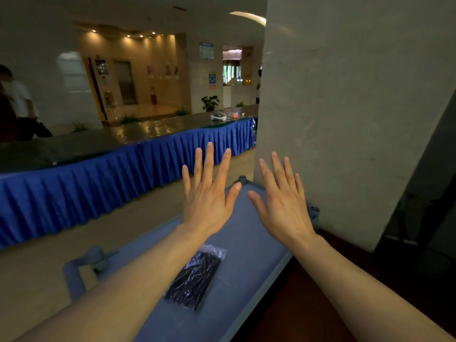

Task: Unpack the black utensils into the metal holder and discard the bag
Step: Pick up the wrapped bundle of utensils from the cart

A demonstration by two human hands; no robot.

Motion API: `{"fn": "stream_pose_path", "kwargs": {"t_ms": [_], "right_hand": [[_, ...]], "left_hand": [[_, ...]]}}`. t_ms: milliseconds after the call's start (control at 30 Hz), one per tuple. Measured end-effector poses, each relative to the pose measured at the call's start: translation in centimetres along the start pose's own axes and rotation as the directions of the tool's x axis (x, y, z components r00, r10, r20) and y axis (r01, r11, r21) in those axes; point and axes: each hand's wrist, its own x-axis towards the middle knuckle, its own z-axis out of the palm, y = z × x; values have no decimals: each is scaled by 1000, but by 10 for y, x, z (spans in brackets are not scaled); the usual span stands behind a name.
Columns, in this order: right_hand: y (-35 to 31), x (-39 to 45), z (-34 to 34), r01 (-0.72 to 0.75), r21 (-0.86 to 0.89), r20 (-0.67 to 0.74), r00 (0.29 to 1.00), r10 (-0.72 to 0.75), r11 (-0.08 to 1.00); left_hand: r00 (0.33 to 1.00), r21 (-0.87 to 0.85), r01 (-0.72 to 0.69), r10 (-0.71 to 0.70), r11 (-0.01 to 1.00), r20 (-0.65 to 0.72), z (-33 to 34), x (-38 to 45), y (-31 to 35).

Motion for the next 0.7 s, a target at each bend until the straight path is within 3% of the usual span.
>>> {"fn": "stream_pose_path", "kwargs": {"t_ms": [700], "right_hand": [[-59,-40,145,-96,88,277,958,68,991]], "left_hand": [[949,34,171,-174,985,263,65,-85,-108]]}}
